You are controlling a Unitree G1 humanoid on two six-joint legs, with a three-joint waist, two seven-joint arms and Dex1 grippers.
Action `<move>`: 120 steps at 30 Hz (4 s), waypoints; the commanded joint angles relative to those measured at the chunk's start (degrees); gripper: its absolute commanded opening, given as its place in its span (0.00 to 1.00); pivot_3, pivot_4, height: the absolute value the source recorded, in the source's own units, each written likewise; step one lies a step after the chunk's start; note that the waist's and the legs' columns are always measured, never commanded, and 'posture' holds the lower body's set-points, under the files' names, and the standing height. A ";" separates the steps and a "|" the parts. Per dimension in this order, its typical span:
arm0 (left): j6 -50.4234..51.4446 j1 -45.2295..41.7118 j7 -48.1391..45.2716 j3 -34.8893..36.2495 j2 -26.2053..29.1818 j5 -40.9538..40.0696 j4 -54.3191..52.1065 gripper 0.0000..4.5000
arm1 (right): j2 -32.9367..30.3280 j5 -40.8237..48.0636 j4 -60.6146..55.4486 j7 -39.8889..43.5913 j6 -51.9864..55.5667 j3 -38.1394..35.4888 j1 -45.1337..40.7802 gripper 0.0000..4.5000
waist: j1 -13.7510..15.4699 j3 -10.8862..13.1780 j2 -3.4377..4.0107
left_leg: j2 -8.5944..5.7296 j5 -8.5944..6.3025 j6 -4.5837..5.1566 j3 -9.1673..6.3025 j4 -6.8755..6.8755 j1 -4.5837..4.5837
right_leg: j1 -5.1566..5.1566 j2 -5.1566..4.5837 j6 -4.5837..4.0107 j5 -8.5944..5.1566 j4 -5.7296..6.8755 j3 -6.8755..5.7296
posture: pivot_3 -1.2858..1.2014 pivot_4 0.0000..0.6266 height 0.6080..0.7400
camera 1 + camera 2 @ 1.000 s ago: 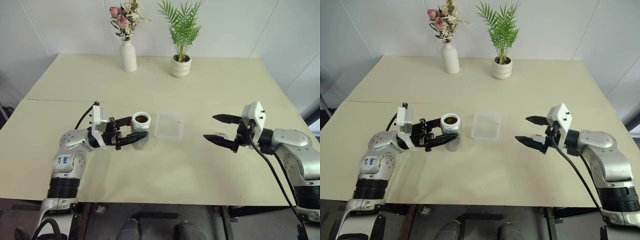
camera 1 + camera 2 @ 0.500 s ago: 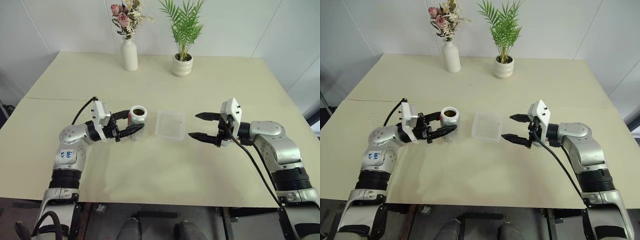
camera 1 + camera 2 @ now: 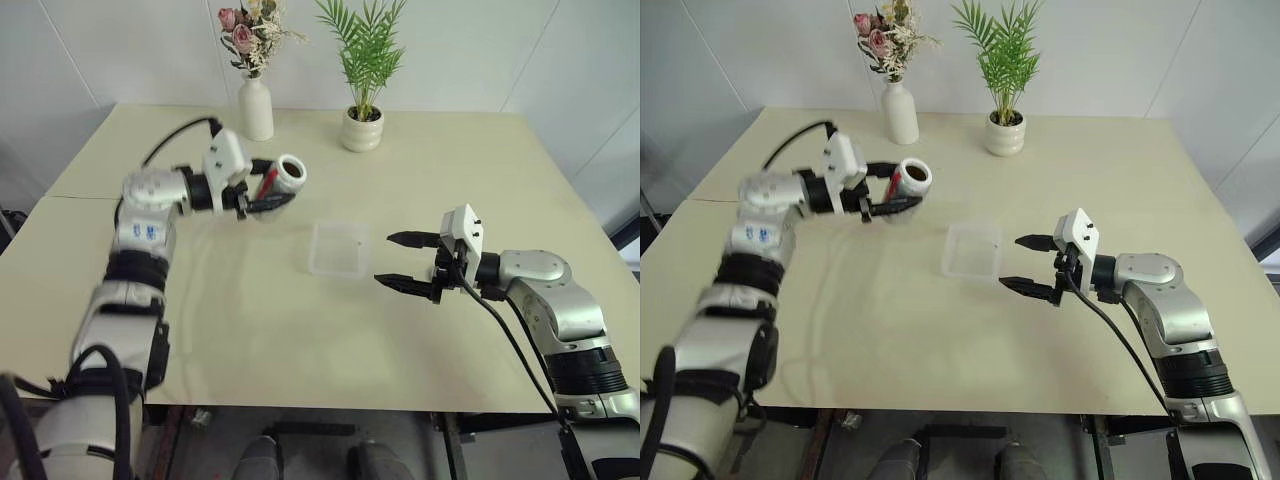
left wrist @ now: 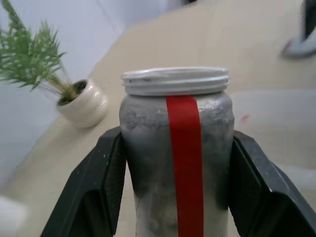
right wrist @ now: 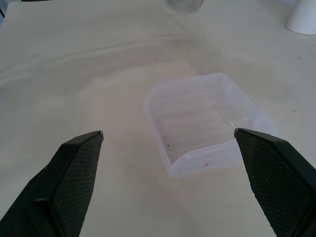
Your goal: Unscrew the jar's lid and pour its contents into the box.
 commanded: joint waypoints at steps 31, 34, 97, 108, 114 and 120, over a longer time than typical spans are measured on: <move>-15.77 -27.89 24.19 -46.12 -24.54 54.88 15.76 0.56 | 4.98 2.21 0.28 -4.92 -1.53 -6.10 0.50 1.00 | 0.15 0.13 -0.16 | -0.19 0.00 -0.06 0.93 0.08 -0.08 | -0.69 -0.07 0.32 -0.25 0.63 1.31 | 0.52 0.24 1.00; -18.34 -27.85 21.92 -45.35 -24.01 53.74 15.11 0.56 | 4.76 2.41 0.72 -5.02 -1.33 -6.17 0.01 1.00 | 0.23 0.13 -0.16 | -0.19 0.00 -0.06 0.95 0.09 -0.08 | -0.69 -0.06 0.33 -0.26 0.66 1.32 | 0.52 0.24 1.00; 20.42 39.00 21.87 27.35 -10.47 -23.27 -30.65 0.56 | 4.88 4.32 -5.65 -7.55 3.38 -5.39 0.28 1.00 | -1.16 0.11 -0.16 | -0.07 0.01 0.44 0.67 1.22 0.45 | 0.04 -0.02 0.51 0.27 1.42 1.13 | 0.52 0.24 1.00; 6.61 38.72 26.02 27.22 -7.95 -18.73 -16.01 0.56 | 5.14 4.91 -8.00 -8.35 4.53 -4.93 1.66 1.00 | -1.02 0.10 -0.18 | -0.08 0.01 0.45 0.69 1.09 0.42 | 0.02 -0.05 0.53 0.29 1.28 1.13 | 0.52 0.24 1.00; 2.19 39.48 26.64 25.69 -7.85 -16.47 -12.86 0.73 | 5.18 4.97 -8.33 -8.47 4.72 -4.84 2.12 1.00 | -1.00 0.10 -0.19 | -0.08 0.00 0.46 0.70 1.05 0.40 | 0.02 -0.05 0.53 0.29 1.21 1.13 | 0.52 0.24 1.00; 0.63 40.77 26.17 25.97 -7.71 -16.94 -13.31 0.99 | 5.21 4.96 -8.13 -8.14 4.50 -4.67 2.47 1.00 | -1.11 0.10 -0.19 | -0.07 0.00 0.46 0.72 0.97 0.41 | 0.01 -0.05 0.52 0.30 1.14 1.14 | 0.52 0.24 1.00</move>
